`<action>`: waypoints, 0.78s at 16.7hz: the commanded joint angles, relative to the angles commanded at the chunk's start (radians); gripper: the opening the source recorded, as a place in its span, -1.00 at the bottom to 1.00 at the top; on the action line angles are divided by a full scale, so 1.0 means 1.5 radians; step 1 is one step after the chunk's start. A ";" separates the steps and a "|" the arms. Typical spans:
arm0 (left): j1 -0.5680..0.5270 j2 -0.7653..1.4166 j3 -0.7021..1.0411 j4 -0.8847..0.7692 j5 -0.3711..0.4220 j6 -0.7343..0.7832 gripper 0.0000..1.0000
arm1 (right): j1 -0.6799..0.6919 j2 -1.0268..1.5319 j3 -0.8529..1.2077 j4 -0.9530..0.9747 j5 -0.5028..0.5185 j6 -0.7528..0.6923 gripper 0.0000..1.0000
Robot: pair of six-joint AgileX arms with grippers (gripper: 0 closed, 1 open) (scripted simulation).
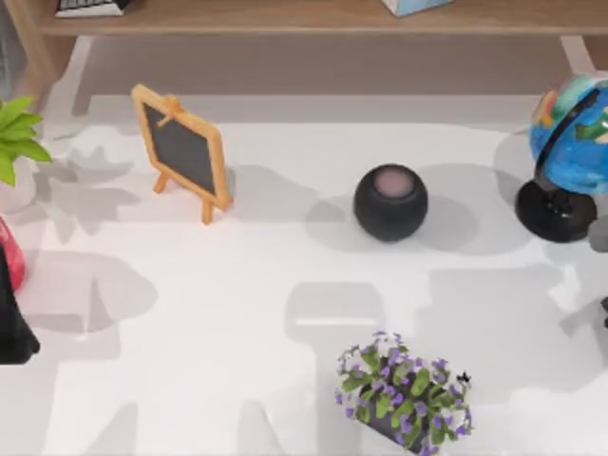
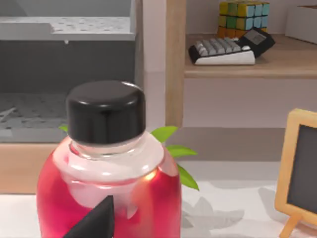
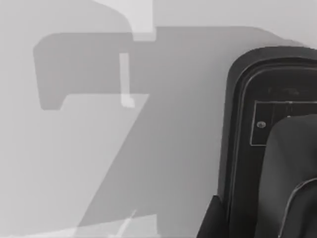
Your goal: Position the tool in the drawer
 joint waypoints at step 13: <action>0.000 0.000 0.000 0.000 0.000 0.000 1.00 | -0.010 -0.053 0.054 -0.090 0.001 0.002 -1.00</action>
